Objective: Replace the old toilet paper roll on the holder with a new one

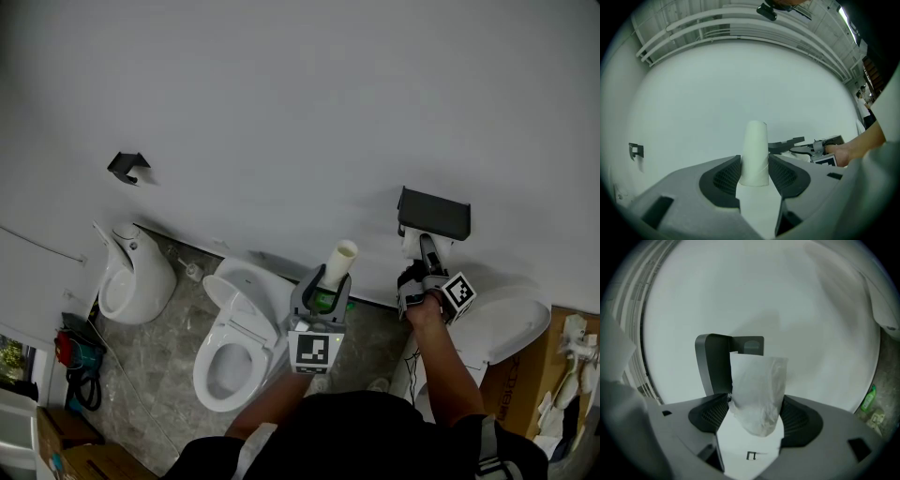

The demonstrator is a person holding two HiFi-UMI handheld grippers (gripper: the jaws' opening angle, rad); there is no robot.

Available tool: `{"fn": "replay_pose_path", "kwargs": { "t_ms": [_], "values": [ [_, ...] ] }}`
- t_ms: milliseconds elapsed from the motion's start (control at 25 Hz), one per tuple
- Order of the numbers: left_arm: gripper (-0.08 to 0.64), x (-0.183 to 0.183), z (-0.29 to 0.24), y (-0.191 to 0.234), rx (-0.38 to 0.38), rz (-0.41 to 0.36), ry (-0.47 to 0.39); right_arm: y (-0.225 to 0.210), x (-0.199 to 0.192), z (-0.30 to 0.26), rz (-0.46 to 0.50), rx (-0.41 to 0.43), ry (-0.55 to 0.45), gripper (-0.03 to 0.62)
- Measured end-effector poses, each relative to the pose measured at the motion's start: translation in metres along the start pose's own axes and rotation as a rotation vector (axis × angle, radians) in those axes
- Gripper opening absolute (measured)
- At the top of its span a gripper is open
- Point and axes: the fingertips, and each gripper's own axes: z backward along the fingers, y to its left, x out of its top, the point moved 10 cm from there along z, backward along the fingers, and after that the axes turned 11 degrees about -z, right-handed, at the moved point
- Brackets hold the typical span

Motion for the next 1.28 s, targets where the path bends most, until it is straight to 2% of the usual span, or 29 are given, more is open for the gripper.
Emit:
{"fn": "replay_pose_path", "kwargs": {
  "t_ms": [200, 360, 600, 760, 880, 960, 1160, 1280],
  "values": [
    [0.181, 0.001, 0.0, -0.006, -0.011, 0.002, -0.002, -0.006, -0.001, 0.017, 0.022, 0.018, 0.004, 0.322],
    [0.181, 0.002, -0.002, -0.012, -0.026, 0.003, -0.001, -0.004, -0.002, 0.037, 0.05, 0.0, 0.024, 0.324],
    [0.181, 0.004, -0.009, -0.021, -0.057, 0.006, -0.009, 0.012, -0.005, 0.064, 0.207, -0.002, 0.095, 0.324],
    [0.181, 0.005, -0.014, -0.028, -0.079, 0.012, -0.013, 0.032, -0.005, 0.074, 0.435, 0.01, 0.146, 0.322],
    [0.181, 0.006, -0.016, -0.034, -0.099, 0.02, -0.019, 0.048, -0.006, 0.082, 0.657, 0.012, 0.169, 0.309],
    [0.181, 0.005, -0.018, -0.038, -0.109, 0.027, -0.02, 0.063, -0.009, 0.087, 0.825, 0.031, 0.176, 0.168],
    [0.181, 0.006, -0.023, -0.042, -0.125, 0.033, -0.023, 0.094, -0.011, 0.097, 1.132, 0.046, 0.169, 0.045],
    [0.181, 0.007, -0.025, -0.044, -0.129, 0.039, -0.023, 0.105, -0.012, 0.103, 1.291, 0.025, 0.179, 0.003]
  ]
}}
